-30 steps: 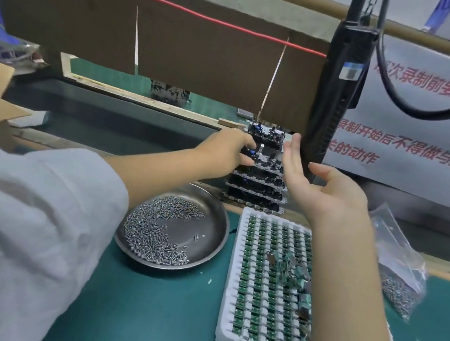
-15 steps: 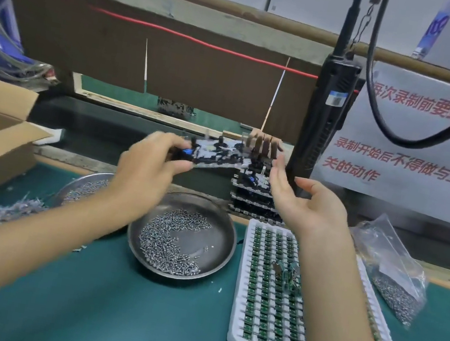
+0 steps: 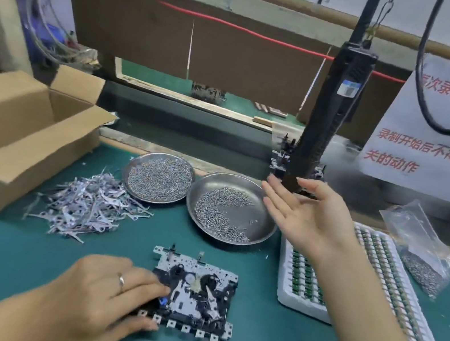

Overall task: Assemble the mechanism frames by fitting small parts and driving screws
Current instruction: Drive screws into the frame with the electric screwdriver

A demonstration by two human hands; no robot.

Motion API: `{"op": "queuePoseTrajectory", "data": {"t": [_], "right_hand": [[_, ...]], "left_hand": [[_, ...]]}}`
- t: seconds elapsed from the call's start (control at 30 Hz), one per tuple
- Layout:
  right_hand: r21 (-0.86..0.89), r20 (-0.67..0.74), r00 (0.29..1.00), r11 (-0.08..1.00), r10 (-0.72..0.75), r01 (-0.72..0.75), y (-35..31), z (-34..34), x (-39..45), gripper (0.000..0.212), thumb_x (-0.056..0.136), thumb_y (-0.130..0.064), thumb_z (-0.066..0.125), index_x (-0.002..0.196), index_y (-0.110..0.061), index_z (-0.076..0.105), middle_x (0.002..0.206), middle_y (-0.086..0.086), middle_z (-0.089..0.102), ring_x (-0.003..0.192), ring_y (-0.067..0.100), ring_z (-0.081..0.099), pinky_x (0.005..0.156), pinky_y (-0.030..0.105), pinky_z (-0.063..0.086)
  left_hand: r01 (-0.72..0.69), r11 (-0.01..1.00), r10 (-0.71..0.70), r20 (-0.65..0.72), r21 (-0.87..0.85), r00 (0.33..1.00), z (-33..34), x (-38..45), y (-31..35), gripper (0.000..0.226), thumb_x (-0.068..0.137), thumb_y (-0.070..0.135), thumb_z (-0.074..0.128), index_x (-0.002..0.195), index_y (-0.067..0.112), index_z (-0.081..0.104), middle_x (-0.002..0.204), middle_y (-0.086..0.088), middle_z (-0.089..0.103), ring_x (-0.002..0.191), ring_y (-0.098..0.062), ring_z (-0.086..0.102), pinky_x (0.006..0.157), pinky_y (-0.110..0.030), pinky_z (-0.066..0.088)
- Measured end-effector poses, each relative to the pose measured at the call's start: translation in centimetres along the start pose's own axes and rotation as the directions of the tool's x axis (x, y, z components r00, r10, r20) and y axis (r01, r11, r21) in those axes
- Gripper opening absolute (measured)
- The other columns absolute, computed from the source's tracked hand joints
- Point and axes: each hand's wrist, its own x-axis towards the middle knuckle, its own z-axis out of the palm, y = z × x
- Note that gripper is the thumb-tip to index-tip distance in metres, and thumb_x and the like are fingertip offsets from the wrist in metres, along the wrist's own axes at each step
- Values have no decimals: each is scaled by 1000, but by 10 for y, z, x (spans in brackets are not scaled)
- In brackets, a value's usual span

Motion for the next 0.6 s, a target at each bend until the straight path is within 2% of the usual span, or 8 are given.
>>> {"op": "queuePoseTrajectory", "data": {"t": [0.07, 0.13, 0.23, 0.33, 0.4, 0.43, 0.5, 0.6], "right_hand": [[-100, -13, 999, 995, -29, 28, 14, 1, -5, 11, 92, -12, 45, 90, -5, 54, 116, 17, 67, 103, 28, 67, 84, 34, 50], [-305, -38, 995, 949, -95, 79, 31, 2, -12, 12, 93, -13, 47, 102, -9, 55, 111, 11, 70, 99, 24, 69, 83, 31, 51], [-678, 47, 966, 702, -254, 217, 66, 2, -31, 16, 92, -16, 54, 102, -22, 66, 98, 0, 74, 85, 15, 71, 83, 28, 53], [-879, 426, 881, 138, -205, 457, 105, -5, -54, 29, 86, -49, 60, 112, -36, 64, 102, -23, 66, 92, -2, 63, 82, 10, 44], [-769, 598, 796, -348, -96, 536, 121, -12, -58, 55, 77, -68, 54, 121, -34, 62, 109, -22, 64, 98, -2, 60, 86, 15, 46], [-669, 664, 744, -504, -76, 545, 127, -14, -58, 63, 74, -71, 56, 121, -29, 64, 111, -16, 65, 98, 6, 63, 86, 20, 50], [-584, 724, 687, -589, -67, 558, 134, -15, -56, 67, 70, -69, 63, 117, -21, 68, 110, -4, 67, 94, 17, 66, 82, 30, 54], [-558, 761, 644, -586, -80, 587, 138, -23, -50, 63, 77, -65, 57, 116, -17, 69, 112, 1, 67, 96, 21, 65, 83, 32, 54]], "left_hand": [[-37, 999, 38, 53, -10, 998, -2, 0, -6, 37, 77, 48, 71, 89, 13, 77, 81, 2, 71, 59, -14, 62, 51, -23, 50], [-17, 999, 20, 72, -43, 997, -3, 2, -14, 46, 80, 55, 64, 95, 14, 76, 81, 4, 70, 62, -14, 63, 52, -23, 49], [238, 971, -237, -96, -3, 967, -4, 9, -34, 42, 89, 49, 53, 95, 14, 75, 75, 7, 69, 67, -14, 66, 61, -25, 50], [517, 841, -479, -227, 158, 848, 1, 16, -59, 30, 86, 34, 54, 80, 12, 73, 70, 1, 68, 68, -23, 65, 68, -34, 44], [583, 783, -558, -169, 215, 812, 6, 17, -71, 33, 81, 39, 51, 81, 13, 73, 76, -2, 68, 75, -27, 63, 79, -37, 35], [605, 762, -593, -127, 232, 795, 8, 15, -73, 36, 79, 43, 50, 83, 15, 73, 79, -2, 68, 78, -28, 63, 83, -38, 32], [634, 733, -642, -55, 249, 764, 12, 12, -74, 40, 78, 49, 47, 82, 19, 73, 83, 1, 68, 83, -27, 62, 91, -38, 27], [651, 715, -668, -27, 254, 744, 16, 11, -73, 33, 80, 47, 52, 77, 22, 73, 83, 4, 66, 87, -27, 61, 96, -41, 23]]}}
